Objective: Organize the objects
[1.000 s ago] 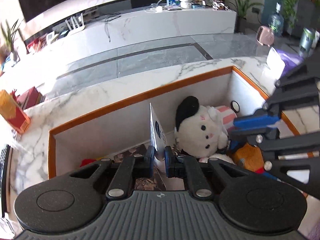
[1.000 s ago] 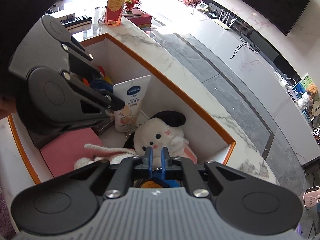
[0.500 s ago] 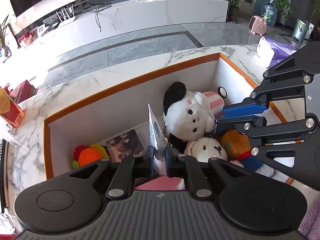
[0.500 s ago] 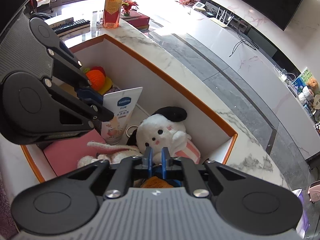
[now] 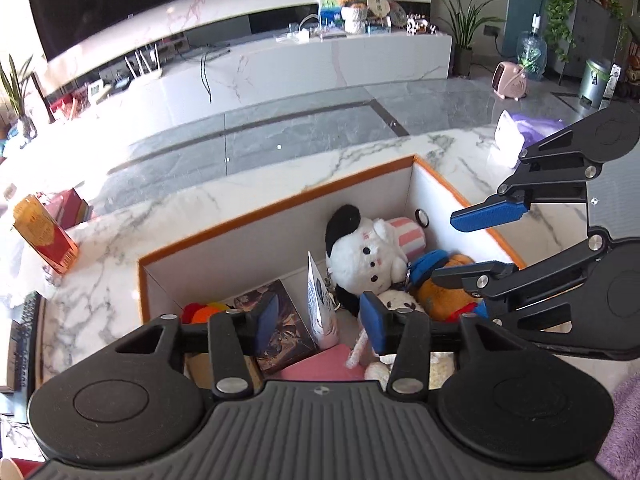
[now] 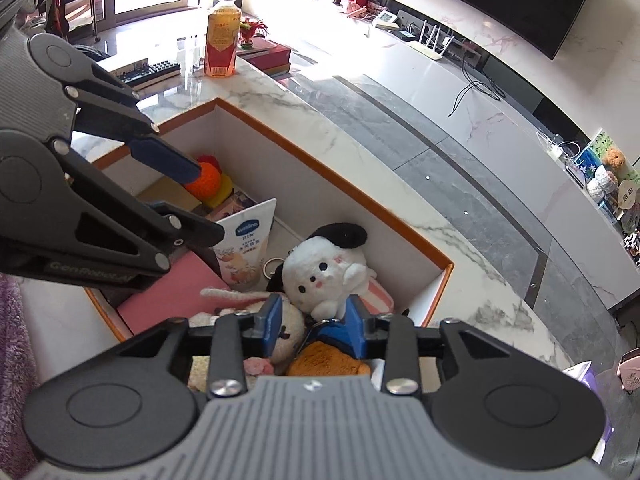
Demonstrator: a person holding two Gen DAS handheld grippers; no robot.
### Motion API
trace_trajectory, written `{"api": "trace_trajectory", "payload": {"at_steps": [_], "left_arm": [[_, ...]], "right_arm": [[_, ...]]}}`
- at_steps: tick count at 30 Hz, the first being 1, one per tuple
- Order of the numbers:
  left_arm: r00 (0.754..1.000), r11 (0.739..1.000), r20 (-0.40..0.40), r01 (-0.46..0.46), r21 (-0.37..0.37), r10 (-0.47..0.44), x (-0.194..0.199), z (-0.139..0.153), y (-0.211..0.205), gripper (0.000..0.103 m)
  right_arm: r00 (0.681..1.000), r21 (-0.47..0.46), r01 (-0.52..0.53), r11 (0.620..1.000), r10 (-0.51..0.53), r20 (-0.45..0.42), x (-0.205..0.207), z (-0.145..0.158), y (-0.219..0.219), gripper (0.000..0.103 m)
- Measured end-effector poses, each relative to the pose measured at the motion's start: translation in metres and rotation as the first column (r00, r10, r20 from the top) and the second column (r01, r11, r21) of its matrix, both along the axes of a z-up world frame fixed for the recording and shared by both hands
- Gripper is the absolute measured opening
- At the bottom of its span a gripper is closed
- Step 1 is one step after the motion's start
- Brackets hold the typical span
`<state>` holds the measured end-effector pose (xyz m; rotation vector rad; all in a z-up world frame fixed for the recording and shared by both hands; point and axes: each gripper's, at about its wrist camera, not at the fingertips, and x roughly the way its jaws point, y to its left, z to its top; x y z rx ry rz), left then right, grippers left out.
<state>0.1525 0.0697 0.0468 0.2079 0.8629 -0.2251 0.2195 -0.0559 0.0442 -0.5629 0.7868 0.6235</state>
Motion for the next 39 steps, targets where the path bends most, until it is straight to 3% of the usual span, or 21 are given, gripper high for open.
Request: {"api": "trace_trajectory", "payload": {"at_steps": [5,9,12,19,22,27,35,39], "left_arm": [[0.993,1.000,0.118,0.010,-0.007,-0.009,-0.033,0.032,0.000,0.076],[0.975,1.000,0.222,0.002,-0.030,0.005,-0.065,0.053,0.004,0.084],[0.955,0.999,0.293,-0.031,-0.037,0.040,-0.086,0.060,0.004,0.085],[0.862,0.977,0.461,-0.173,-0.124,0.212,-0.131,0.063,0.004,0.088],[0.837,0.961,0.474,-0.228,-0.154,0.274,-0.146,0.062,0.008,0.090],[0.830,0.937,0.434,-0.298,-0.185,0.350,-0.162,0.051,0.011,0.091],[0.853,0.920,0.347,-0.341,-0.195,0.390,-0.185,0.036,0.024,0.091],[0.848,0.916,0.347,-0.361,-0.175,0.400,-0.196,0.040,0.025,0.092]], "right_arm": [[0.998,0.067,0.032,0.997,-0.034,0.044,-0.030,0.033,-0.005,0.059],[0.990,0.117,0.113,0.987,-0.122,0.074,-0.058,0.051,-0.008,0.061],[0.974,0.193,0.184,0.964,-0.205,0.095,-0.084,0.061,-0.011,0.069],[0.921,0.410,0.330,0.850,-0.385,0.057,-0.140,0.072,-0.025,0.080],[0.895,0.454,0.359,0.815,-0.439,0.079,-0.160,0.074,-0.031,0.083],[0.871,0.521,0.401,0.754,-0.490,0.039,-0.182,0.073,-0.042,0.086],[0.868,0.478,0.433,0.764,-0.496,0.006,-0.201,0.055,-0.035,0.088],[0.870,0.471,0.432,0.769,-0.493,0.008,-0.206,0.055,-0.031,0.090]]}}
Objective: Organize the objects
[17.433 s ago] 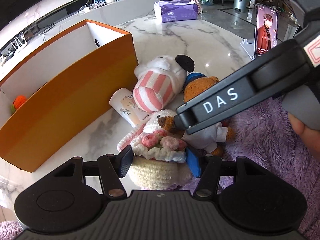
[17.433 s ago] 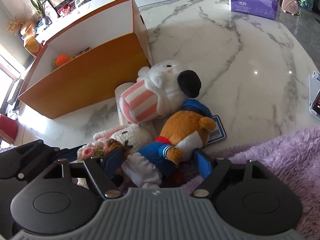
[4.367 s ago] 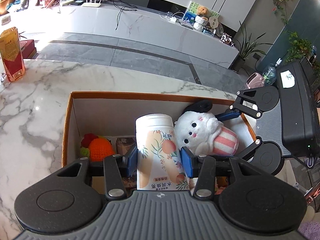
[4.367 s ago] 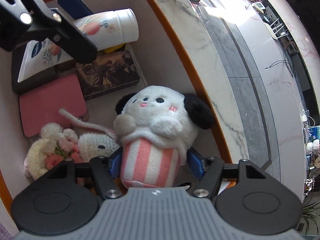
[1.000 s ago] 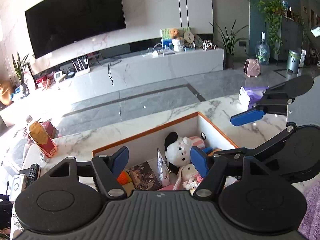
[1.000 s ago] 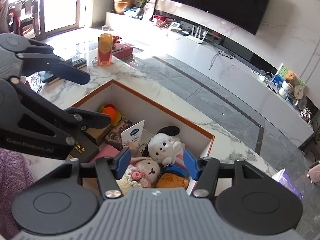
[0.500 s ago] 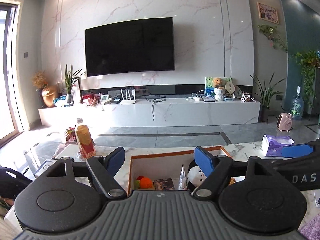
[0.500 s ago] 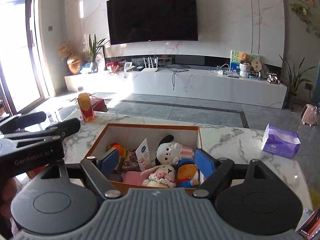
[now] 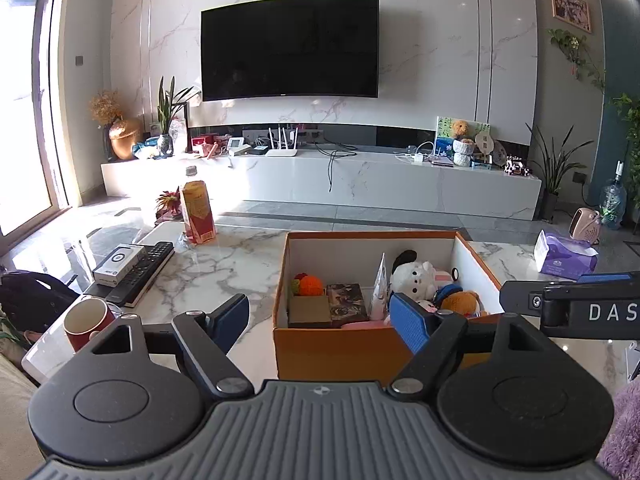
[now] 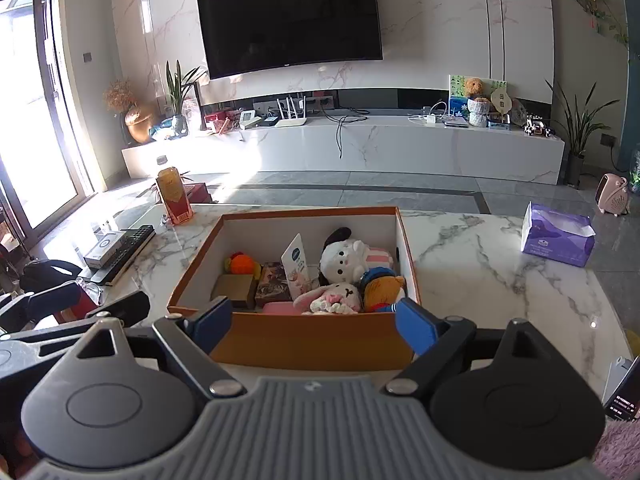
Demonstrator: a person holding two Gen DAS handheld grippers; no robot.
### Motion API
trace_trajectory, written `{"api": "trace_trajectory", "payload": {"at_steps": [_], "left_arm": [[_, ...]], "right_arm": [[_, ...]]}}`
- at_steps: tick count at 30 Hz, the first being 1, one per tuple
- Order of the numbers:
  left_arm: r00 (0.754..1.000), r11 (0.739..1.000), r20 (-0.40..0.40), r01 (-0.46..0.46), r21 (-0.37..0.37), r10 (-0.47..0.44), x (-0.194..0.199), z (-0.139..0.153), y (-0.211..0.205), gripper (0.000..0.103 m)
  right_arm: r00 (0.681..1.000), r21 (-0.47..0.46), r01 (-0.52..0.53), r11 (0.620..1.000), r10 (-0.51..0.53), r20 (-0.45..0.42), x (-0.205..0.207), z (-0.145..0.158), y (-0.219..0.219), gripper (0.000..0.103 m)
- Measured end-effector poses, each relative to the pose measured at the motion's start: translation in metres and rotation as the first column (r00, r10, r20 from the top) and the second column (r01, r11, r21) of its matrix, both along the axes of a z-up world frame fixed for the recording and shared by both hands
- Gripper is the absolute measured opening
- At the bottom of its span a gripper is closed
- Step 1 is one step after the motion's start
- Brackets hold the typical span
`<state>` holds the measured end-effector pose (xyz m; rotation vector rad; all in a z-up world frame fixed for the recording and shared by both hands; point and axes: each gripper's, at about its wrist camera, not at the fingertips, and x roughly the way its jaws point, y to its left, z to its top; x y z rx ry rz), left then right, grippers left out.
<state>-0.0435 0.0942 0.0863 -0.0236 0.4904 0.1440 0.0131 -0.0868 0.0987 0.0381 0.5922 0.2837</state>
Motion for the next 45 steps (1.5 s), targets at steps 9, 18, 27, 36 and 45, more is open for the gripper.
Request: {"api": "trace_trajectory", "payload": {"at_steps": [9,18,27,36,45], "left_arm": [[0.999,0.999,0.012,-0.045,0.019,0.045,-0.022,0.009,-0.008,0.092],[0.999,0.997,0.016,-0.028,-0.070,0.029,-0.019,0.029,-0.015,0.093],[0.999,0.999,-0.034,-0.023,-0.047,0.022,0.002,0.014,-0.022,0.093],[0.987,1.000,-0.159,-0.024,-0.001,0.024,0.041,-0.041,-0.027,0.093],[0.983,1.000,-0.186,-0.009,0.015,0.011,0.059,-0.078,-0.014,0.093]], "right_arm": [[1.000,0.030,-0.021,0.999,0.021,0.010,-0.009,-0.001,-0.001,0.095],[1.000,0.067,-0.016,0.998,0.016,-0.009,-0.012,0.000,-0.014,0.095],[0.999,0.056,0.008,0.998,-0.005,-0.040,0.004,-0.008,-0.025,0.098],[0.997,-0.007,0.031,1.000,-0.031,-0.071,0.021,-0.045,-0.030,0.098],[0.997,-0.019,0.029,0.999,-0.031,-0.066,0.048,-0.082,-0.024,0.098]]}}
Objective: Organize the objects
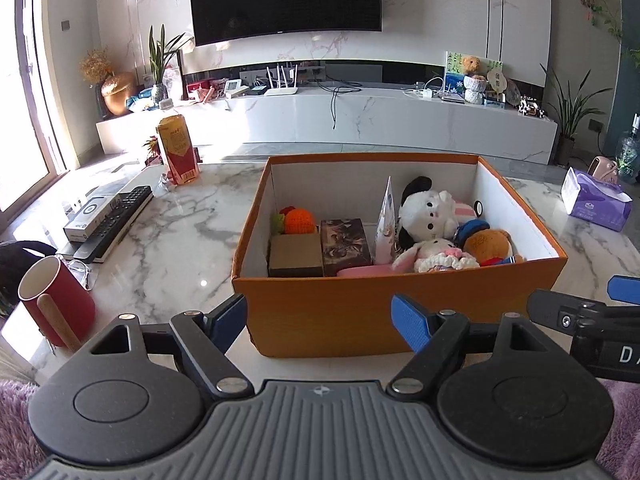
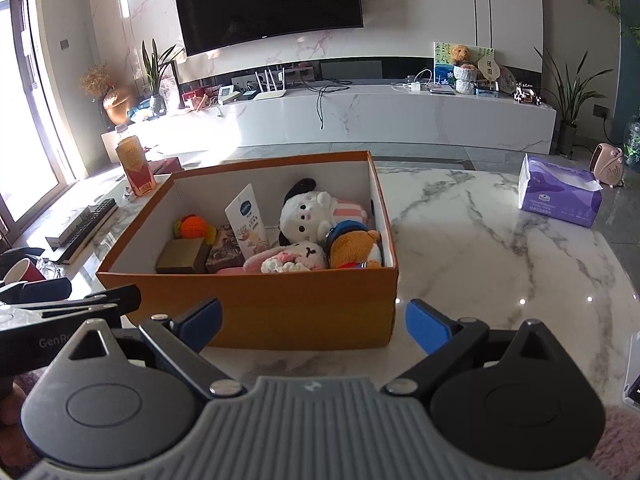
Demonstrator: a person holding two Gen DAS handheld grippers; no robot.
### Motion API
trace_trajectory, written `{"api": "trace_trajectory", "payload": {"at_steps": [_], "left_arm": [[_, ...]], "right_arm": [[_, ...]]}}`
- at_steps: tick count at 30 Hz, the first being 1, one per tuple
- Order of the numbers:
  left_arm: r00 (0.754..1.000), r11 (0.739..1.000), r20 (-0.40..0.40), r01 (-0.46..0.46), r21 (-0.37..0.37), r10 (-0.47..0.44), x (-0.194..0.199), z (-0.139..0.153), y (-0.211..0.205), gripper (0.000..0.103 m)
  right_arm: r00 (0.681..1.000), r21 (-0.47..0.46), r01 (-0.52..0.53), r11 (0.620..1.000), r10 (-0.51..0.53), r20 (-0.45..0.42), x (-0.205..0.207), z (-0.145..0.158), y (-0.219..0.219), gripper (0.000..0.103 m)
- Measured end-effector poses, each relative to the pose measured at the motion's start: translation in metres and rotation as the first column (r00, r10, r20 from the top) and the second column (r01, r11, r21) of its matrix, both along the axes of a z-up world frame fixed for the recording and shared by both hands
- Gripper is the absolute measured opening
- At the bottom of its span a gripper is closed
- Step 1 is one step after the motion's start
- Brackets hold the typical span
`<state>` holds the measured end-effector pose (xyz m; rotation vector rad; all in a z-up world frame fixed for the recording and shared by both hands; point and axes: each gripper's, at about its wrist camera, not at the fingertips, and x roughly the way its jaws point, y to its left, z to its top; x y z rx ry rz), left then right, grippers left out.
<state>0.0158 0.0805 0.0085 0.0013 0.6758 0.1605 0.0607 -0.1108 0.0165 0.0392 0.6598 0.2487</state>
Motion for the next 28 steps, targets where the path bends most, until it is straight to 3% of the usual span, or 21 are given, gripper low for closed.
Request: {"api": "trace_trajectory", "payload": {"at_steps": [10,28], "left_arm": [[1.000,1.000,-0.007,0.002,-0.011,-0.002,0.005,-0.014,0.003,0.093],[1.000,1.000,-0.017,0.018,-0.011,-0.019,0.004,-0.015,0.001,0.093]], "right_arm": [[0.997,-0.032,-0.061,0.998,0.062,0.035,0.001,-0.019,0.014,0.098],[0.999,-0.020,-0.045,0.999,0.045,0.013,0.001,-0.022,0.012,0.099]]}}
